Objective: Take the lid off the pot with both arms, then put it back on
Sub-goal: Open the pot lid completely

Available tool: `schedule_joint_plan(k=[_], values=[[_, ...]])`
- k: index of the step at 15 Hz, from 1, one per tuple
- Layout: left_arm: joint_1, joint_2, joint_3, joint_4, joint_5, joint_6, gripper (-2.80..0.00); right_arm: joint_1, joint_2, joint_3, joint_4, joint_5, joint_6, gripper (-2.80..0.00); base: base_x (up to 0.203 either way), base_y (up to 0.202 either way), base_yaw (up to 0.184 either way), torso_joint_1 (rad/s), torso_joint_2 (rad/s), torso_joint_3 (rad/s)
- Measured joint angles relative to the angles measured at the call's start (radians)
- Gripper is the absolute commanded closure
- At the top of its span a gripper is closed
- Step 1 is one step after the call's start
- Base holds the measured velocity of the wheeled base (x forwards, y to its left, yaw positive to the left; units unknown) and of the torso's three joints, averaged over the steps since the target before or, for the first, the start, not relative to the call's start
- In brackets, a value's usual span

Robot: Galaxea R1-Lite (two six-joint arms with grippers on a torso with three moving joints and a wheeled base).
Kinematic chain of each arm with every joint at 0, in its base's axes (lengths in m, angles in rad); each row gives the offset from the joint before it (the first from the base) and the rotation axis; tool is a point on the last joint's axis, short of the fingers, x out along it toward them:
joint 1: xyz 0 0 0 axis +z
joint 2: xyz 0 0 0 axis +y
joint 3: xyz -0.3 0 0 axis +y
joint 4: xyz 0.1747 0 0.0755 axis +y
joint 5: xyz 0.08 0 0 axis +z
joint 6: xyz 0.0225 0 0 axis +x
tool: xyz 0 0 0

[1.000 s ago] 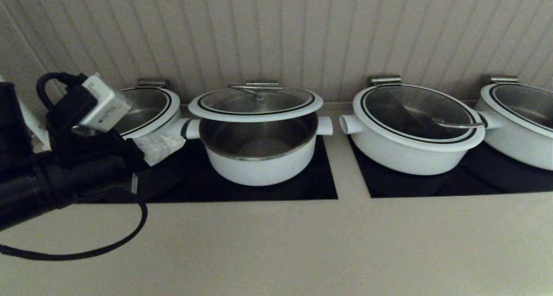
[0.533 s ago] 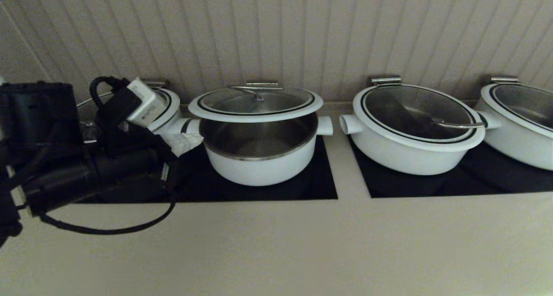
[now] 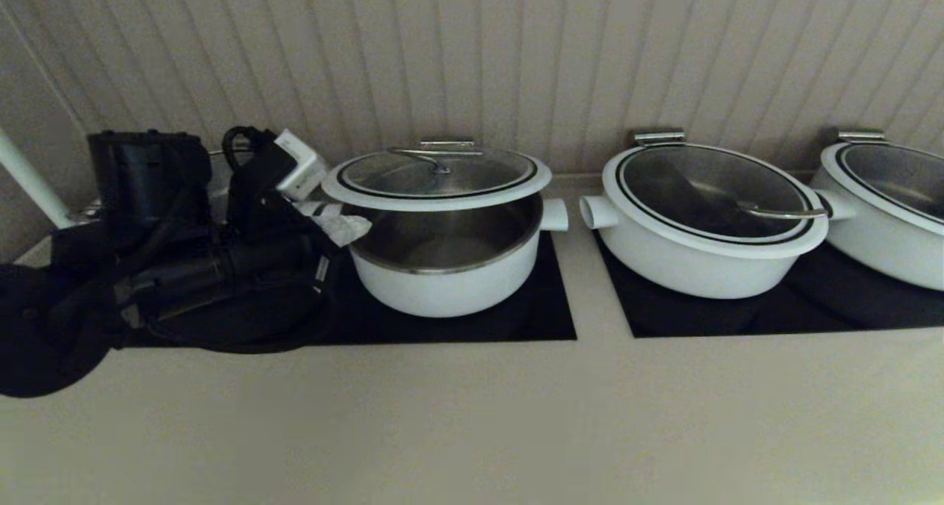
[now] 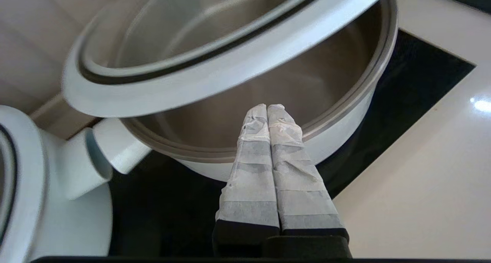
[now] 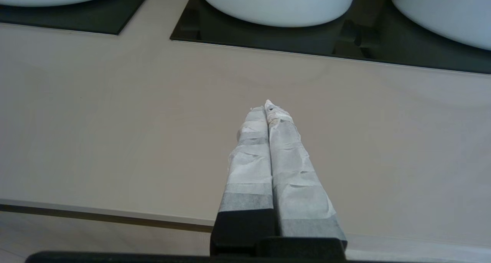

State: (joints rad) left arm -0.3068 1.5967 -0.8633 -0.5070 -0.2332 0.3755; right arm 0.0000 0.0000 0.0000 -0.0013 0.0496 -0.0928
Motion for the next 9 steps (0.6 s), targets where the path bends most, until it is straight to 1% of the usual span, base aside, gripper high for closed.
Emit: schedule_joint_plan(k=[4,8,9], values=[[0.0,0.032,-0.003,-0.007,0.0,0.001,0.0,0.0,0.0,0.0,0.0,0.0,0.0,0.0,0.0,0.0,0.0,0.0,0.0,0.0],[0.0,0.082,-0.026,-0.116,0.005,0.005,0.0,0.0,0.0,0.0,0.0,0.001,0.0,0.0,0.0,0.0,0.0,0.0,0.0,0.0],[0.0,0.095,-0.036,-0.121,0.006,0.005,0.0,0.0,0.0,0.0,0.0,0.0,0.0,0.0,0.0,0.0,0.0,0.0,0.0,0.0]])
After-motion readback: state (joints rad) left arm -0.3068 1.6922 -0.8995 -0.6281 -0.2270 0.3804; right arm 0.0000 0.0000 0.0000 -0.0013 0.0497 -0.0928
